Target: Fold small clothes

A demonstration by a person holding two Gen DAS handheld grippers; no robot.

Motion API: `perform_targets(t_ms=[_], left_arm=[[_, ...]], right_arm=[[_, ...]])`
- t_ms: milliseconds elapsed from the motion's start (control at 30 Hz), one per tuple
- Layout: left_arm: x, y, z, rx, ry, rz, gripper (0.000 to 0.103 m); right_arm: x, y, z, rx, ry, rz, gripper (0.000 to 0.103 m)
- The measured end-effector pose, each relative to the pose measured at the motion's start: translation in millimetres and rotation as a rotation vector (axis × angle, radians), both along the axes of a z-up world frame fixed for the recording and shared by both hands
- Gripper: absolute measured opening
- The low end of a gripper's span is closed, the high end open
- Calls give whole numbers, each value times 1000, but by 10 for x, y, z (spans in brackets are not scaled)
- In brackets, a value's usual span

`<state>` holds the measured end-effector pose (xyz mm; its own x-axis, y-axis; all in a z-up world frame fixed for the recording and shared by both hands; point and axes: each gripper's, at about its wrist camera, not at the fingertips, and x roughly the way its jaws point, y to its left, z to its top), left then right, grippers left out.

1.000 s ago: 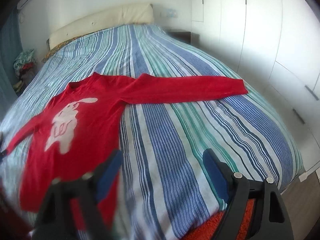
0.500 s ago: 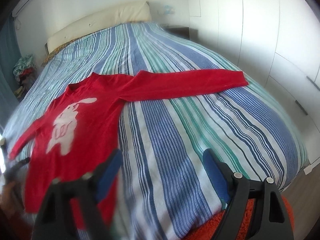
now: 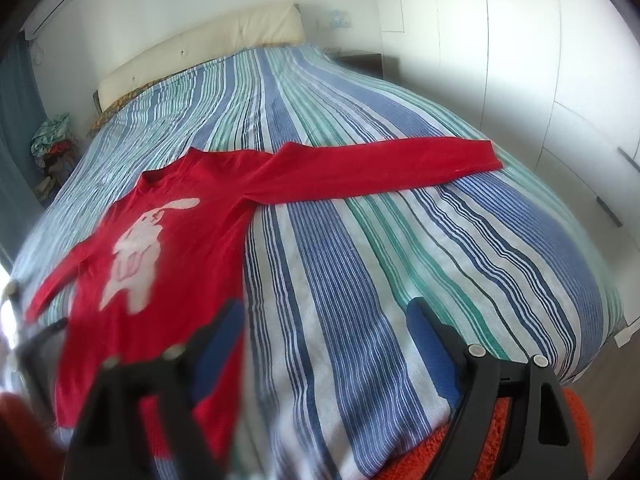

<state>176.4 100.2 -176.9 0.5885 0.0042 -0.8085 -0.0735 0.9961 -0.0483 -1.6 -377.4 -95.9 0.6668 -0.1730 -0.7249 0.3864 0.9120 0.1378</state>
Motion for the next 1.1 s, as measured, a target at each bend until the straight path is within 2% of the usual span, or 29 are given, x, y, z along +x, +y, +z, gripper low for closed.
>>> perform_targets(t_ms=[1100], left_arm=[[0,2,3,0,0,1,103]], right_arm=[[18,8,-24,4,8,0,83]])
